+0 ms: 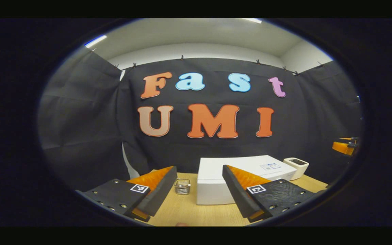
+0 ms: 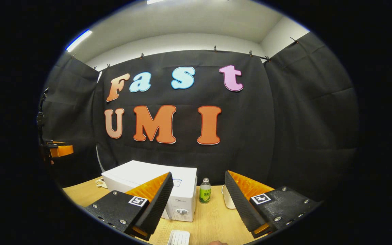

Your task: Open the microwave oven with the left hand, put the food in, and close the microwave oven.

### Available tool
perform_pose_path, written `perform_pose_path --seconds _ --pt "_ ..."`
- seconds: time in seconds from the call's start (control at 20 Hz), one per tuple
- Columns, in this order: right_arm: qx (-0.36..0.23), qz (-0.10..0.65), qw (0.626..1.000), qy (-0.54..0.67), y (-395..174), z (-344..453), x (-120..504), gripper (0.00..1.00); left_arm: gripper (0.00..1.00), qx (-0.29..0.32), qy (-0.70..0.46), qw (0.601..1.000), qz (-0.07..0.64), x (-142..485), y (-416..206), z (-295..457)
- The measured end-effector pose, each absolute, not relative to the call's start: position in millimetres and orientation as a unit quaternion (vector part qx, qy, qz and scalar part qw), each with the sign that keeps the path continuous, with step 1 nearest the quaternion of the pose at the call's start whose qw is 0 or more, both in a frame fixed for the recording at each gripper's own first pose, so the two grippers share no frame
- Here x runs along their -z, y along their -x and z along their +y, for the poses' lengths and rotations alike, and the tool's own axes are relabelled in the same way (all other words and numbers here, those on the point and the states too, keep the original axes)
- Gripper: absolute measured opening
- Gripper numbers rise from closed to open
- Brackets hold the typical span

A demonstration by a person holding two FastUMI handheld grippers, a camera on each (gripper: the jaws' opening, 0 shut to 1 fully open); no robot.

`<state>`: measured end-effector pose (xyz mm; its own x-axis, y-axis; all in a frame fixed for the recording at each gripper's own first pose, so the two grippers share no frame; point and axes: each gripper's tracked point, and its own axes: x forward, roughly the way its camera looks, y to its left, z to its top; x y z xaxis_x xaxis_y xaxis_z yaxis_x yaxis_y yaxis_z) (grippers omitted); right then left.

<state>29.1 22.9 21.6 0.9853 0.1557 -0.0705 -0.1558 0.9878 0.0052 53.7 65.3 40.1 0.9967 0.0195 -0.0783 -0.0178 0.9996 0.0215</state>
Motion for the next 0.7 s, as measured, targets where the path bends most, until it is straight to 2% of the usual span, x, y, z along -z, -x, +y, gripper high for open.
perform_pose_path --seconds 0.7 --pt "-0.078 0.033 0.996 -0.004 -32.2 20.0 -30.2 0.95 0.88 -0.014 -0.014 0.999 0.035 -47.3 -55.3 71.8"
